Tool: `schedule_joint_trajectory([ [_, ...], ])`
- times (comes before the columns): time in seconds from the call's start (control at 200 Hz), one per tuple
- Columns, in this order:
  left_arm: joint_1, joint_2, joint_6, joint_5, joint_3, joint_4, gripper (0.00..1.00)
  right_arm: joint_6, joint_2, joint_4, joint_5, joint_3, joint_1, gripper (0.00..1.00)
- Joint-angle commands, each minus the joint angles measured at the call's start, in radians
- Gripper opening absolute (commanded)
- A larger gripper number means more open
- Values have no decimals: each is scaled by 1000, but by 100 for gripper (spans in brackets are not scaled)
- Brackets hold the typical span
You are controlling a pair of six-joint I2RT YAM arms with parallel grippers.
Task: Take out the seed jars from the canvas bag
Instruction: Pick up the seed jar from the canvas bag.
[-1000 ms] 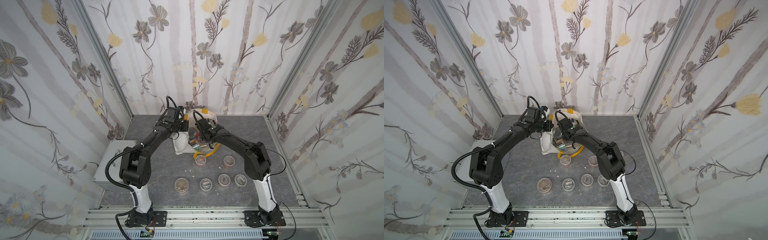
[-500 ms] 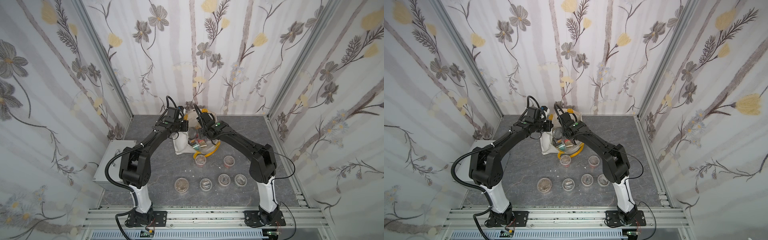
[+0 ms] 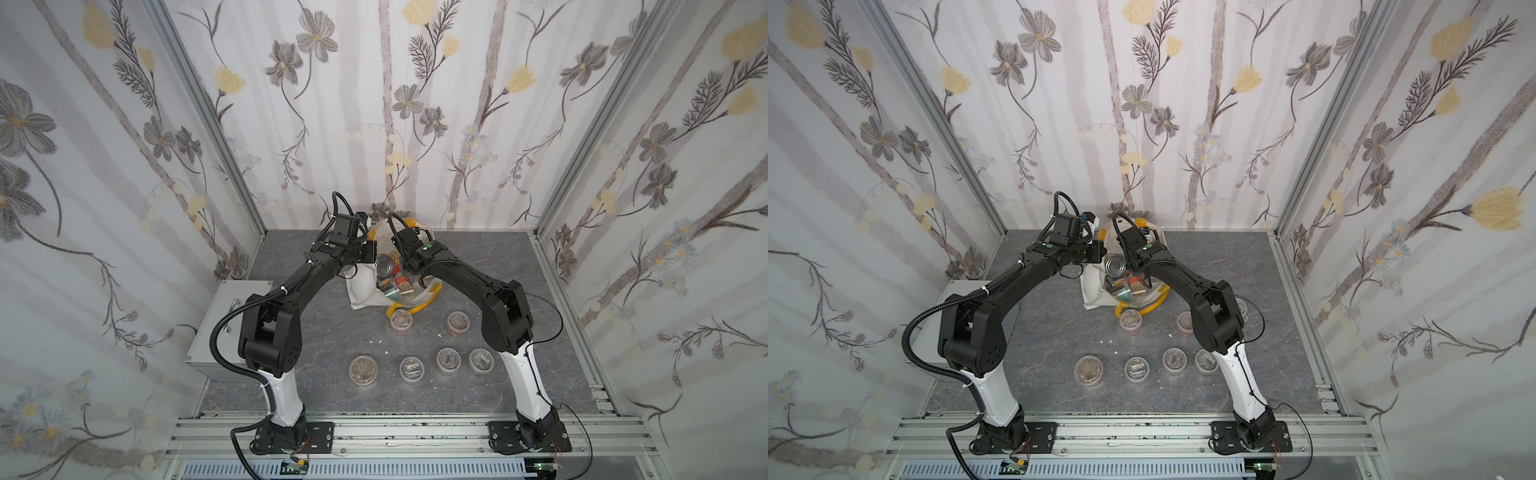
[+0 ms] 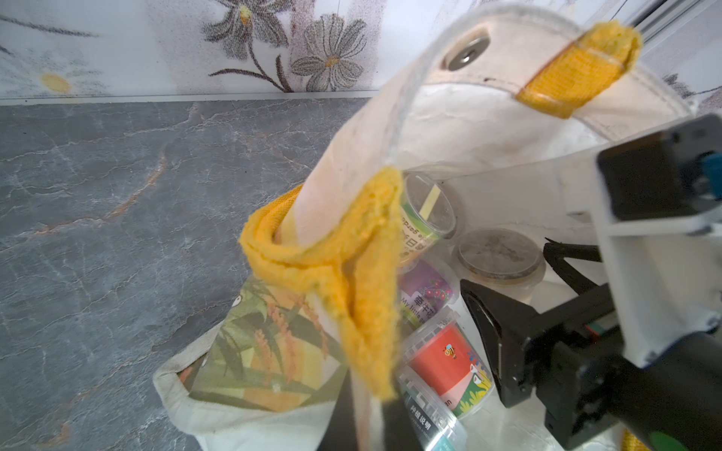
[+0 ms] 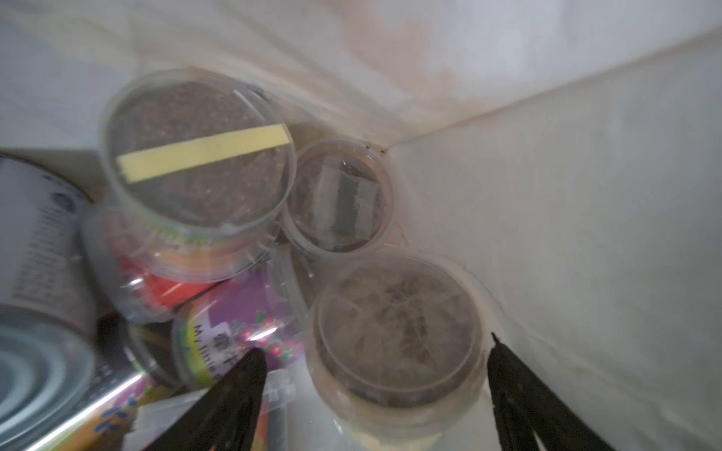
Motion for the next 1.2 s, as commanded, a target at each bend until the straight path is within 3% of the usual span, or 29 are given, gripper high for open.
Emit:
schedule_joint_trajectory([
  [0.0, 1, -10, 6, 10, 9, 24, 0, 29, 43, 17, -6, 7, -12, 82],
  [0.295, 3, -10, 2, 19, 10, 25, 0, 2, 35, 17, -35, 6, -11, 67],
  [0.659, 5, -11, 7, -2, 12, 5, 0, -163, -185, 134, -139, -15, 53, 64],
  [0.864, 11, -12, -2, -15, 28, -17, 0, -194, -347, 314, -208, -150, 85, 63],
  [1.194, 21, 1, -19, -8, 45, -32, 0, -205, -647, 614, -308, -545, 139, 63],
])
